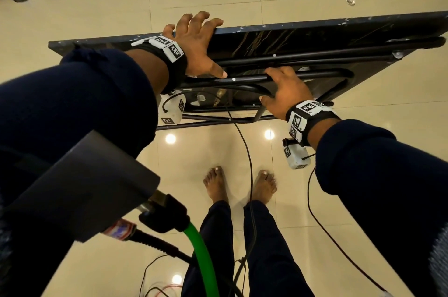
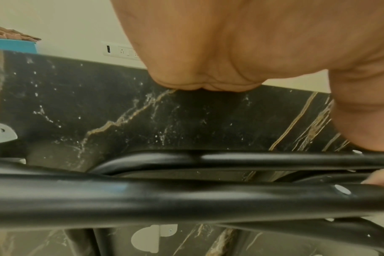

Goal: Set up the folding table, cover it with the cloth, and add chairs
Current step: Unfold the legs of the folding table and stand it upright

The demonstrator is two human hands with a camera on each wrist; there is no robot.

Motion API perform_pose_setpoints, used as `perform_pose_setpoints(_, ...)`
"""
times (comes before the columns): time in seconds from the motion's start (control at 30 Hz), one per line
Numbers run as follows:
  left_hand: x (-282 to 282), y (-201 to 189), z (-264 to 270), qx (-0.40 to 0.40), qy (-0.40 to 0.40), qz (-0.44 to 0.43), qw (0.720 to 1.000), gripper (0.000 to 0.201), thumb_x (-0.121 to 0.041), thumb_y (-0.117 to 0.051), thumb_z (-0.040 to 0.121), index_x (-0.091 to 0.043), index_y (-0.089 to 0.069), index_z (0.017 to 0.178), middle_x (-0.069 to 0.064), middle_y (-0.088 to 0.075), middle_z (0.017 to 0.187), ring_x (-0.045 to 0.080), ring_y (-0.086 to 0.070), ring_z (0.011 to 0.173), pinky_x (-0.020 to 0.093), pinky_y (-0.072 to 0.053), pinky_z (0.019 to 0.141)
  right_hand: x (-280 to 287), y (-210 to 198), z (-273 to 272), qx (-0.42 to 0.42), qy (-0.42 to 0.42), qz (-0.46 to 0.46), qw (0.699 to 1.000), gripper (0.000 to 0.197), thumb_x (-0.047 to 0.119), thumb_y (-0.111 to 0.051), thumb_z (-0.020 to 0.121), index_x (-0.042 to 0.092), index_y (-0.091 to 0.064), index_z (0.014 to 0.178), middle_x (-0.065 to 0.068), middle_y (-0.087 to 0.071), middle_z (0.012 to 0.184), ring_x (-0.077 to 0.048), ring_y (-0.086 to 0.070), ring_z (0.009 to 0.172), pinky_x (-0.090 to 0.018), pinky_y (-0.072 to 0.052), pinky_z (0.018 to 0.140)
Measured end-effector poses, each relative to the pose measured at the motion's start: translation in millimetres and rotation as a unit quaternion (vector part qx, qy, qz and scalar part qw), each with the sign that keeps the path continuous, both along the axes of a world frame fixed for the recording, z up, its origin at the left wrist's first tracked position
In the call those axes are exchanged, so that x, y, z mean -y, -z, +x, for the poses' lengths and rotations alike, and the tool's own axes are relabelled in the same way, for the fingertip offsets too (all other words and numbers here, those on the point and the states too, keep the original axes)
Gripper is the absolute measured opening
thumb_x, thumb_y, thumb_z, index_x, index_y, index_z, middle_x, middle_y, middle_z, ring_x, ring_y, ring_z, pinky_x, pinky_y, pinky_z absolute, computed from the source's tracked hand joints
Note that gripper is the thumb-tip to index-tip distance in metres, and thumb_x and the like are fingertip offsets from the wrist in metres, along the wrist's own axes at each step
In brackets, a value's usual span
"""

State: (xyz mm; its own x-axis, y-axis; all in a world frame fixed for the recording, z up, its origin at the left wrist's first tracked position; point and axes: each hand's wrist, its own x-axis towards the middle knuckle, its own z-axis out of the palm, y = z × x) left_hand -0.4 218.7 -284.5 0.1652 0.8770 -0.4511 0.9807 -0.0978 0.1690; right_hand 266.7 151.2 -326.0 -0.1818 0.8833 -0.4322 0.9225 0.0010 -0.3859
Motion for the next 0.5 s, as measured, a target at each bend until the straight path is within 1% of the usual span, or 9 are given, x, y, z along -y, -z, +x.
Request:
perform_pose_setpoints(0.1,-3,0,1,-0.001,0.000,0.000,1.000,0.119,-0.079,-0.068,0.057,-0.045,-0.007,0.153,-0.010,-0.001,0.166,0.031,0.001,0.154,0.064,-0.008,0.118,11,-3,-2,-0.005,0.021,0.001,1.000,0.068,0.034,-0.073,0.087,0.026,-0.043,0.147,-0.003,-0.042,0.143,-0.029,-0.056,0.120,-0.042,-0.053,0.097)
perform_pose_setpoints(0.17,-5,1,0,0.001,0.000,-0.001,1.000,0.119,-0.079,-0.069,0.057,-0.045,-0.007,0.153,-0.010,-0.001,0.166,0.031,0.001,0.154,0.064,-0.008,0.118,20,-4,-5,0.003,0.032,0.007,0.999,0.062,0.034,-0.071,0.088,0.027,-0.044,0.145,-0.003,-0.044,0.139,-0.029,-0.058,0.115,-0.044,-0.055,0.094)
perform_pose_setpoints(0.27,-8,2,0,0.001,0.000,-0.002,1.000,0.120,-0.079,-0.069,0.056,-0.045,-0.007,0.153,-0.012,-0.001,0.166,0.031,0.001,0.154,0.063,-0.010,0.117,32,-6,-7,0.048,0.015,0.027,0.998,0.046,0.036,-0.059,0.095,0.030,-0.048,0.140,-0.004,-0.053,0.129,-0.030,-0.062,0.107,-0.044,-0.055,0.088)
perform_pose_setpoints(0.37,-8,1,0,-0.006,0.005,-0.002,1.000,0.120,-0.079,-0.069,0.057,-0.045,-0.006,0.153,-0.011,-0.001,0.166,0.032,0.001,0.154,0.064,-0.010,0.117,46,-11,-7,0.054,0.005,0.028,0.998,0.038,0.038,-0.051,0.100,0.031,-0.050,0.137,-0.003,-0.058,0.120,-0.028,-0.062,0.104,-0.042,-0.052,0.085)
perform_pose_setpoints(0.5,-9,-3,0,0.000,0.003,-0.001,1.000,0.120,-0.079,-0.070,0.058,-0.044,-0.006,0.154,-0.010,-0.001,0.166,0.032,0.001,0.154,0.064,-0.010,0.117,77,-12,-9,0.037,0.012,0.020,0.999,0.041,0.038,-0.050,0.101,0.028,-0.051,0.141,-0.004,-0.058,0.126,-0.030,-0.061,0.108,-0.040,-0.051,0.088)
